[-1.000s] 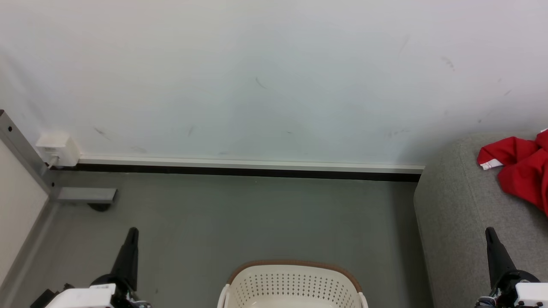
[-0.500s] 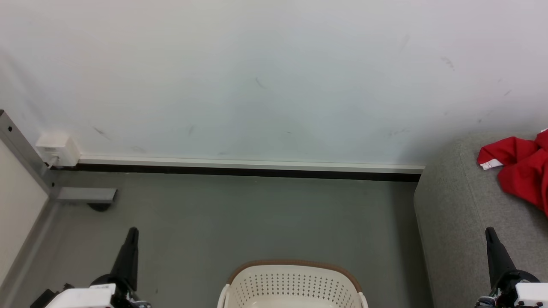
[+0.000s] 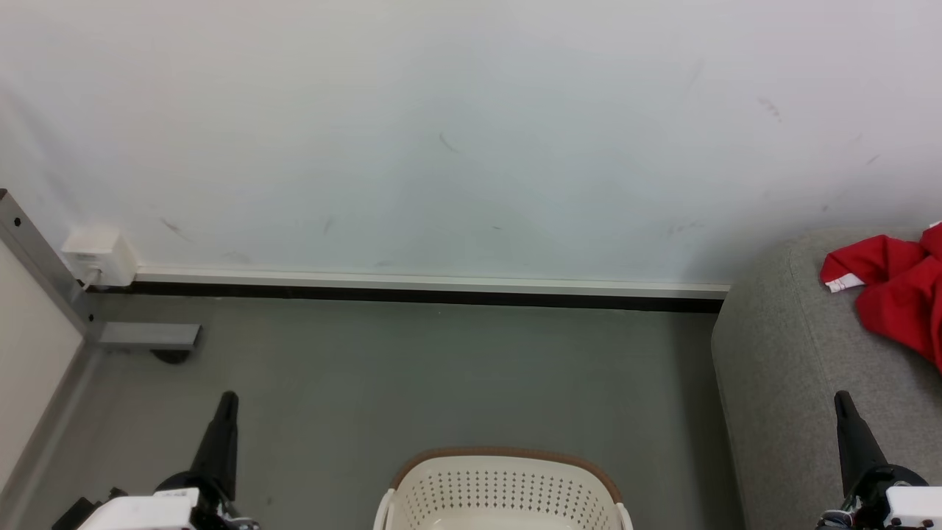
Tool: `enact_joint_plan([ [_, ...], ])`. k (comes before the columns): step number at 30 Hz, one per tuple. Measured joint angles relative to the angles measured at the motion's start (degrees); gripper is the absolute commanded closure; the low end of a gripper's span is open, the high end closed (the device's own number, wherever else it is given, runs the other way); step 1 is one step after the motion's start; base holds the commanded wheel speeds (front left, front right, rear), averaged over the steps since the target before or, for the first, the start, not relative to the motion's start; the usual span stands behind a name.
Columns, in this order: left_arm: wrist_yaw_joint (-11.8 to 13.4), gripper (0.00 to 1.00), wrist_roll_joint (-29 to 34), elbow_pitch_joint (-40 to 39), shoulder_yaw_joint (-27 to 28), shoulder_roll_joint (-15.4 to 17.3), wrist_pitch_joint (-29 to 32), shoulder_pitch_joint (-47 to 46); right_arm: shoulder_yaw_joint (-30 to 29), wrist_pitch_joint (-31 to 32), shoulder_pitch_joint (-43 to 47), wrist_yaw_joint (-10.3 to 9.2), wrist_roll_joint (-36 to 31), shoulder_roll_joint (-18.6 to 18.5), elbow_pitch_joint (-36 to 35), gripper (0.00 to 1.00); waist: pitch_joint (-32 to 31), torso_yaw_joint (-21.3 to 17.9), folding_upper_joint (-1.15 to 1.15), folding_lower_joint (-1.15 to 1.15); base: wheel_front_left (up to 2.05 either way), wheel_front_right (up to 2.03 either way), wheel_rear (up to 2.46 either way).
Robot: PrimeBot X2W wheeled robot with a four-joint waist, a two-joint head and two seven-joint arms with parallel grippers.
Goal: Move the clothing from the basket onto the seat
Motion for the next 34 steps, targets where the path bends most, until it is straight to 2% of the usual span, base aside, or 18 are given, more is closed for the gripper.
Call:
enact_joint_plan([
  [34, 0.0, 1.0, 0.0, 0.0, 0.0, 0.0, 0.0, 0.0, 0.0, 0.0, 0.0, 0.0, 0.0, 0.0, 0.0, 1.0, 0.0, 0.0, 0.0, 0.0, 0.0, 0.0, 0.0],
])
